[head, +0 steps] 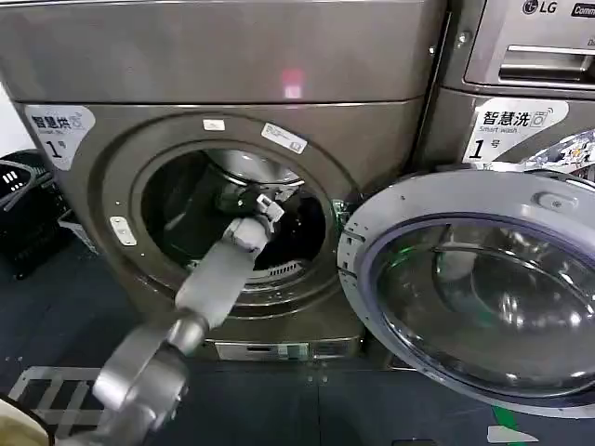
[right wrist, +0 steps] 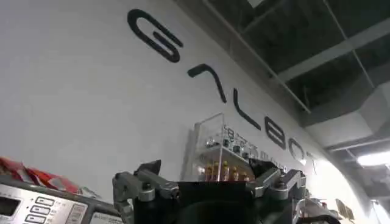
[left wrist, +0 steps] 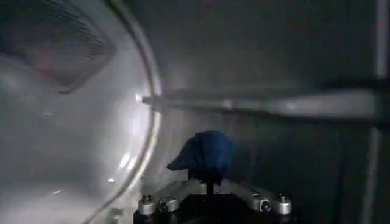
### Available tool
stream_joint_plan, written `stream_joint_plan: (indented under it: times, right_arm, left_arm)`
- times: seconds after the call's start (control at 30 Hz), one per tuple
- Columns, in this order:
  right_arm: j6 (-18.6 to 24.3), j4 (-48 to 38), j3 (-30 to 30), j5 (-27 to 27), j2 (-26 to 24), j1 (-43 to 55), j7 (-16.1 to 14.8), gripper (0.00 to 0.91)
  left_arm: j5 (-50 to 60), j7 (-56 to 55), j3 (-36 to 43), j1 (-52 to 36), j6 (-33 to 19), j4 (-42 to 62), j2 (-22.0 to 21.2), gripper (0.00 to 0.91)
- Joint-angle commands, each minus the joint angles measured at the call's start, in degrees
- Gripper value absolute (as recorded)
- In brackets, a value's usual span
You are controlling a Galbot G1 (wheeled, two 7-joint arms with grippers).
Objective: Grasp the clothes from the dryer.
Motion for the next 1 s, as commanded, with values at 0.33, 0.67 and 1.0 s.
stream_joint_plan:
  times: [0.33,0.67,1.0]
  right_arm:
    - [1.9,0.1,0.2,-0.2,-0.2,-0.6,1.7,0.907]
    - [4.0,-0.3,0.7,-0.8,-0.7,-1.2,2.4,0.907]
    - [4.4,-0.3,0.8,-0.7,-0.6,-1.2,2.3,0.907]
  left_arm:
    - [-1.9,-18.7,-18.5,22.5,-11.0,-29.4,-3.0,0.0]
    - [-0.3,-19.1,-17.8,24.5,-11.9,-32.2,-2.9,0.0]
    - [0.2,-17.8,-17.0,23.9,-11.8,-30.9,-2.9,0.0]
